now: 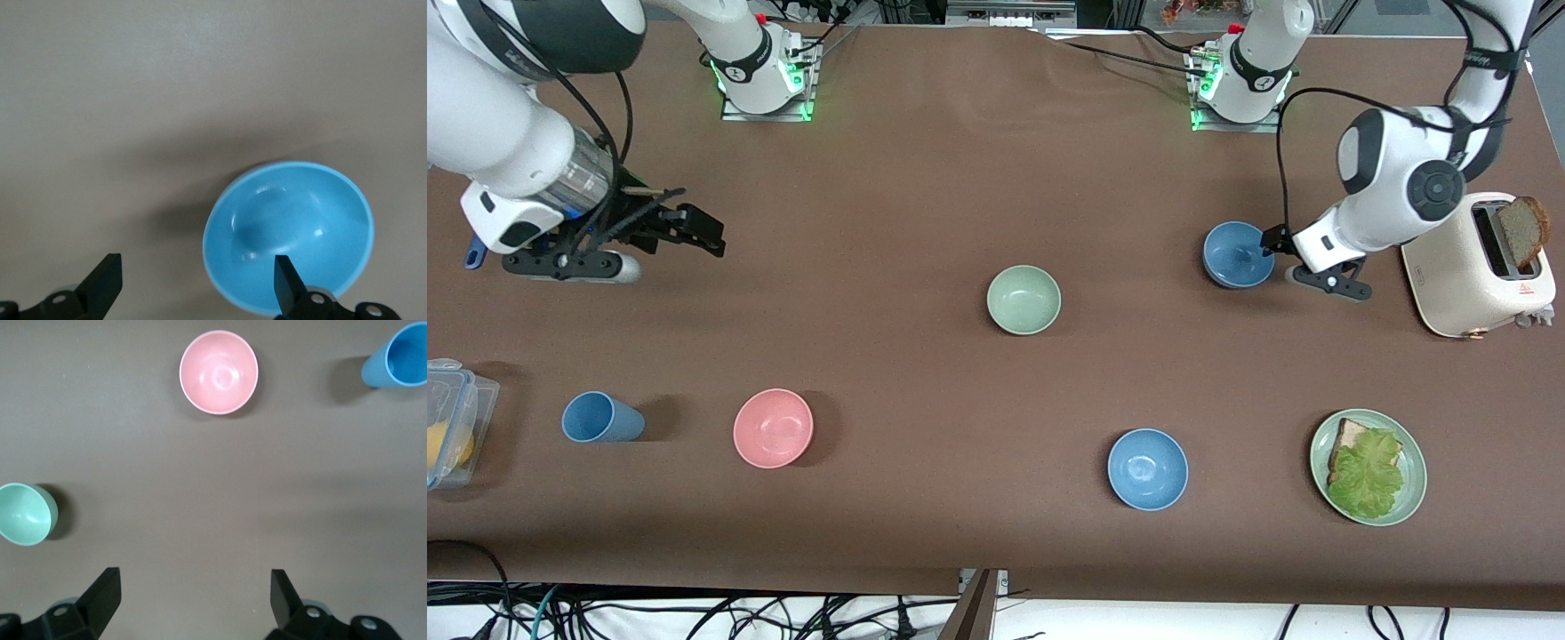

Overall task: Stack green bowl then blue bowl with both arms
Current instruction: 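Grasp the rim of the blue bowl with the left gripper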

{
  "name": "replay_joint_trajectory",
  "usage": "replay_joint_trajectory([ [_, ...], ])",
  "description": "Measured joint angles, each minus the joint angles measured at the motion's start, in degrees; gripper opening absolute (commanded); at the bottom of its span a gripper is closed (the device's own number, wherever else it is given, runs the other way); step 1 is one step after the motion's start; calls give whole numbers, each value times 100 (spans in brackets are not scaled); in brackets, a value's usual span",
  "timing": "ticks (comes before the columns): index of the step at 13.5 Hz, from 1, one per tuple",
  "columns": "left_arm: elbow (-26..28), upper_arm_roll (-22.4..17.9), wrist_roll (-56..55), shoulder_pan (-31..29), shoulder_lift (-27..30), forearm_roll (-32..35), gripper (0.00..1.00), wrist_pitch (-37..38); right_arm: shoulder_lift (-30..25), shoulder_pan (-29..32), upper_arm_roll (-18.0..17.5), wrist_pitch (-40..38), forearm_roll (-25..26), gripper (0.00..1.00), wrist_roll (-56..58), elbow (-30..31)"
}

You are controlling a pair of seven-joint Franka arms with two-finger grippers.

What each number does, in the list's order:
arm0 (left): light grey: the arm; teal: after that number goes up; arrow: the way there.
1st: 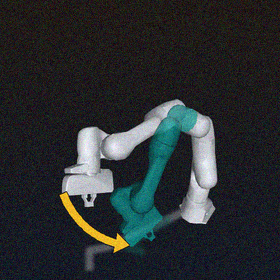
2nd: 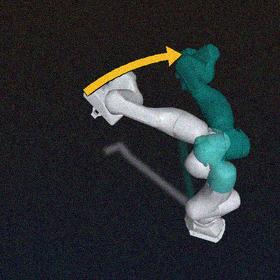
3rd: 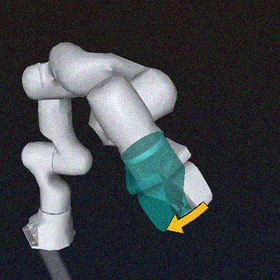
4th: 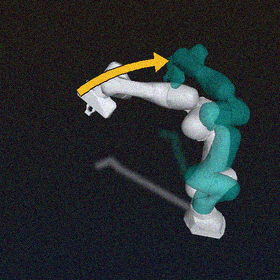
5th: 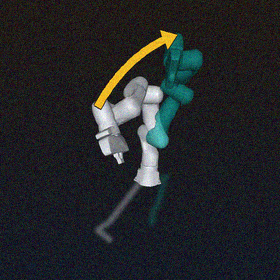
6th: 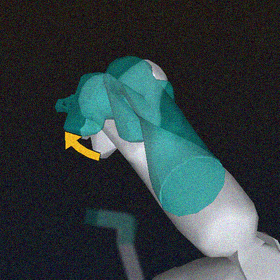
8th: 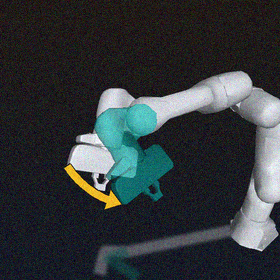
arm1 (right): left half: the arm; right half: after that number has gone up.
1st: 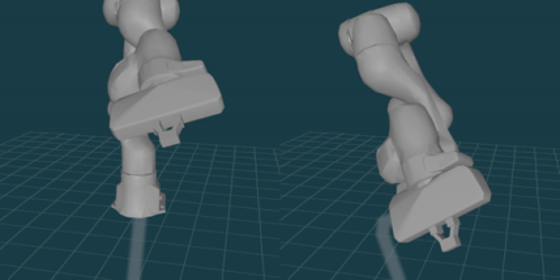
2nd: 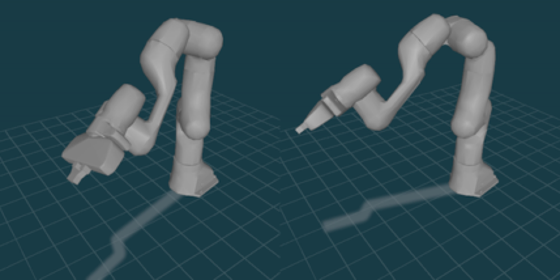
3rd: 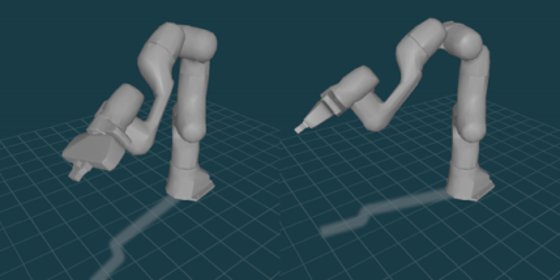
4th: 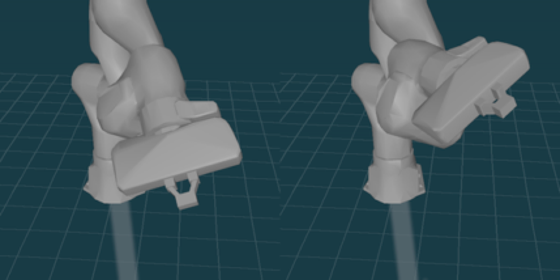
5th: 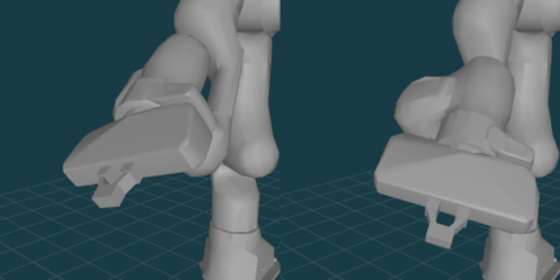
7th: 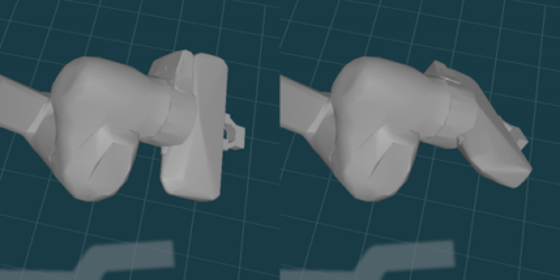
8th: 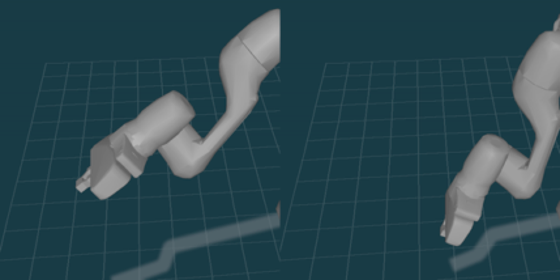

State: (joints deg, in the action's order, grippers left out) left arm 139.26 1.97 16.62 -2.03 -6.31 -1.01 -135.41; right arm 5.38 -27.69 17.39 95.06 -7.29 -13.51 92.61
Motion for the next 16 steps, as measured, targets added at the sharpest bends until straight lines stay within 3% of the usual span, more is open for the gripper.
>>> replay_joint_trajectory([
  [2,116,1,129,-5,-405,0,100,-562,-35,1213,-1159,-71,188,99,70,2],
  [3,167,0,184,-7,-561,0,96,-728,-57,1638,-1502,-100,223,99,113,2],
  [5,212,0,263,-7,-720,0,36,-853,-115,2040,-1705,-186,239,99,295,1],
  [7,212,0,296,-8,-737,0,1,-872,-168,2169,-1757,-225,239,99,405,1],
  [12,211,1,323,-8,-737,0,0,-882,-186,2171,-1839,-236,273,99,441,-5],
  [16,207,34,467,-8,-580,0,0,-820,-196,2170,-1864,-248,608,99,600,-83],
])
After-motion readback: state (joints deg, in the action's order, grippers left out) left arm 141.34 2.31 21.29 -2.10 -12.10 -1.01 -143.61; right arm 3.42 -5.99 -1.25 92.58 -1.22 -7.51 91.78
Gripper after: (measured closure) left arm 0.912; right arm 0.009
